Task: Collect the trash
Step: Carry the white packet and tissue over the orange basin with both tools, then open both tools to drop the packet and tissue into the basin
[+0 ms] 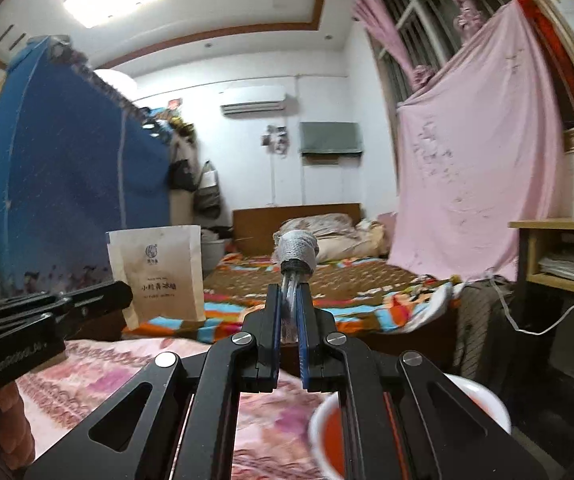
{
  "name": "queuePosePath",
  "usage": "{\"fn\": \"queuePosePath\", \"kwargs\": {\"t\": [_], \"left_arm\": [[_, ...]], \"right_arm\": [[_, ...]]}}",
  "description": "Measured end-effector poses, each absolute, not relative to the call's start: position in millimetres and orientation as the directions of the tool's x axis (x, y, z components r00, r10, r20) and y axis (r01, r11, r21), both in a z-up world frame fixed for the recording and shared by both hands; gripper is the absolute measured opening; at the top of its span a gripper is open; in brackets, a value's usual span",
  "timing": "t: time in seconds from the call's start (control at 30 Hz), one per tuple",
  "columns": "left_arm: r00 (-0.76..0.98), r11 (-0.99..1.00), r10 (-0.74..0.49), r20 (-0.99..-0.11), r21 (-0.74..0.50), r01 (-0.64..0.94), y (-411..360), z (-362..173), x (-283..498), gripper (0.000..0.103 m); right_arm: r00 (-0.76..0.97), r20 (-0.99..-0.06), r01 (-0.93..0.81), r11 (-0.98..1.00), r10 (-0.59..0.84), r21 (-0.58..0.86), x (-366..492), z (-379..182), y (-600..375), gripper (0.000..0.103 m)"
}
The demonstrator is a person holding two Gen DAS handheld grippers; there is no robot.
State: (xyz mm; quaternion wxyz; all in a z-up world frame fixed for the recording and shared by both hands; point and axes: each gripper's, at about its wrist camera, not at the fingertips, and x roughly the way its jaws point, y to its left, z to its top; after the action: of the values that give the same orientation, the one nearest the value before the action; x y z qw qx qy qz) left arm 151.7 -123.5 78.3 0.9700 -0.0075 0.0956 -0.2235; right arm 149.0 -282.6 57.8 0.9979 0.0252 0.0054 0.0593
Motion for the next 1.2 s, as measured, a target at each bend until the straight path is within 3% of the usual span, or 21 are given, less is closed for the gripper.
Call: {"fn": "queuePosePath", "kwargs": {"t": [0.2,0.37,0.57,1.2], "left_arm": [[0.812,0.840,-0.540,-0.221,-0.087,0.535,-170.5,80.5,169.6,0.033],[0.759,0.815,-0.573,-0.310,-0.115,0.569,-200.8,66.8,189.7,0.033],[0.707,0.814,-0.566,-0.425,-0.147,0.562,-223.1,44.5,210.8,0.033],[0.601,0.838,-0.506,-0.619,-0.188,0.512,-258.8,9.0,240.4,0.034]], "right_arm": [[0.999,-0.042,-0.024,0.998,0.027,0.061,153.7,51.5,-318.4,0.005],[0.991,-0.133,0.045,0.994,-0.031,0.104,168.0,35.1,-347.6,0.005],[0.971,-0.233,0.083,0.984,-0.045,0.156,178.4,11.3,-370.2,0.006],[0.903,-0.428,0.128,0.971,-0.029,0.202,193.8,-22.7,-385.1,0.008]]}}
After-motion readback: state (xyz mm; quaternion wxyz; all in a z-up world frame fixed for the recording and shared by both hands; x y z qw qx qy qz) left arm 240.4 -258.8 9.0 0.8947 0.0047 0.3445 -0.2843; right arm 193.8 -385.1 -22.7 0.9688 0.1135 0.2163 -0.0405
